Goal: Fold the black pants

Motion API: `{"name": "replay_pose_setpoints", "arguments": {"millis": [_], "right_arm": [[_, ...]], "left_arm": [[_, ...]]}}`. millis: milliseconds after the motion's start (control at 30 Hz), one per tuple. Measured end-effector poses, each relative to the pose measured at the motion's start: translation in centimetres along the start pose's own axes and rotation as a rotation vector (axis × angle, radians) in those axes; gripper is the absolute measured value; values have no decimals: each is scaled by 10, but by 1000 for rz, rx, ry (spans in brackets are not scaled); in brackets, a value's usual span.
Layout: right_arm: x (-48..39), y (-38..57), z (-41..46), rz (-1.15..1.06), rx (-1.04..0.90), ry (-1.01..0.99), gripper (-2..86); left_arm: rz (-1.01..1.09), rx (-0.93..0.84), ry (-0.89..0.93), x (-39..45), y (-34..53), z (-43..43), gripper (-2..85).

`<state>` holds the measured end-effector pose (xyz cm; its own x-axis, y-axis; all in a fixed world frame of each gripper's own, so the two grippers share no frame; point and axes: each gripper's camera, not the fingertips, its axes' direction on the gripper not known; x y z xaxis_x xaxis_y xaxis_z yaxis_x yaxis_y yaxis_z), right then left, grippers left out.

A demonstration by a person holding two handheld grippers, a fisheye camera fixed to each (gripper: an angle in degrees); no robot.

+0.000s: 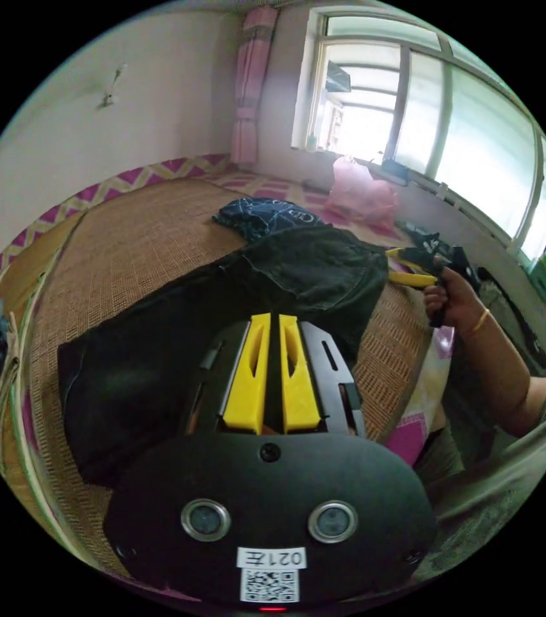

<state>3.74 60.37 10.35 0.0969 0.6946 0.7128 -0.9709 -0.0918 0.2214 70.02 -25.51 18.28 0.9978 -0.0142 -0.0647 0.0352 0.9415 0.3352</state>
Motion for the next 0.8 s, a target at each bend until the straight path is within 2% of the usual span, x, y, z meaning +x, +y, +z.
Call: {"name": "replay_pose_setpoints", "arguments": {"millis": [167,233,300,367,400,467,500,567,667,800], "right_arm": [[19,0,51,169,44,-16,60],[8,10,56,162,79,-34,30],[-45,25,54,-11,133,-10,18],[-161,70,66,-360,181,102,11],[-193,86,74,-456,186,126,10],[-306,170,118,-811,184,217,5],[-331,195,132,-893,183,235,4],[-405,304,202,-1189,147,282,1],[-443,435,316,-1451,24,310,-2],[-411,553,468,-1621,-232,427,-4]], "left_arm": [[-23,3,-6,-16,34,-31,-8],[-27,3,-24,-25,48,-45,-9],[-46,12,-32,-37,63,-61,-9],[-87,32,-26,-58,85,-83,-10],[-98,36,-30,-63,90,-89,-10],[-138,56,-52,-86,112,-112,-10],[-149,60,-58,-91,118,-118,-10],[-202,79,-77,-115,140,-140,-10],[-275,100,-87,-145,166,-165,-10],[-342,105,-117,-180,194,-192,-10]]}}
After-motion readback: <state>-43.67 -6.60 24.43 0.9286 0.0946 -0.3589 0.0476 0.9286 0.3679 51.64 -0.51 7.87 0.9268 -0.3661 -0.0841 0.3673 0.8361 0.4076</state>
